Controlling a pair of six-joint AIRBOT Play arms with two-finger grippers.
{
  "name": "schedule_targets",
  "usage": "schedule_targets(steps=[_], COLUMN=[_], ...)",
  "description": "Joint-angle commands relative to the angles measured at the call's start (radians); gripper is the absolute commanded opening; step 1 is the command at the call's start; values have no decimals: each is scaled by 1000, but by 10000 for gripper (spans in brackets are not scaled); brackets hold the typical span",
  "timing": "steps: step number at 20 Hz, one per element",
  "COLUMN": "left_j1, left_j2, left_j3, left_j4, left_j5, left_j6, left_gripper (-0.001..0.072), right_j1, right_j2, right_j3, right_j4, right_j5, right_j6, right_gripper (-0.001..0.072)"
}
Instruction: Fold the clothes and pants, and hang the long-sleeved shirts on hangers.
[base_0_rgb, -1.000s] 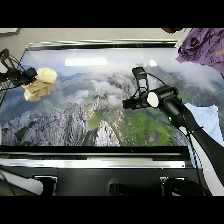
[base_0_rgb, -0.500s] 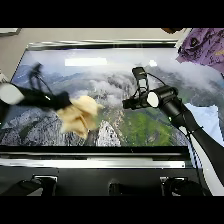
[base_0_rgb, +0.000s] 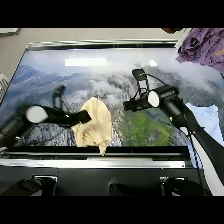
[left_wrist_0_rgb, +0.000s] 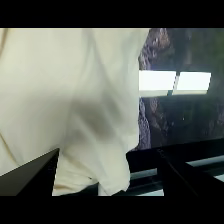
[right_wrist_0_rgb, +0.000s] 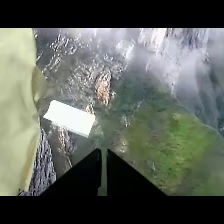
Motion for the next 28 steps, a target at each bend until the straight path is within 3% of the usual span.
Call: schedule_targets(steps=[1,2,4,7,9,13,18,26,27,28], left_j1=[192,253,369,467,492,500,499,499,499,499], left_j2=[61,75,89,74,48,-30,-85,-87,-87,-87], left_j3=[111,133,143,139,135,131,131,131,131,131], left_j4=[0,0,0,0,0,0,0,0,0,0], left_j5=[-129,-158,-208,-230,-222,-222,-222,-220,-219,-221], left_j6=[135,162,198,223,257,299,299,299,299,299], left_gripper=[720,720,720,720,720,720,720,720,720,720], right_j1=[-46,-103,-254,-435,-433,-275,-127,-47,-35,-30], right_j2=[22,26,23,-9,-47,-111,-230,-323,-328,-329], right_j3=[19,19,-18,-169,-275,-399,-399,-399,-399,-399], right_j4=[-14,-8,163,758,947,1000,1093,1192,1196,1197], right_j5=[135,143,113,167,260,156,11,-81,-92,-99], right_j6=[6,35,24,-301,-438,-552,-580,-607,-606,-607], right_gripper=[173,234,234,285,350,364,363,337,273,141])
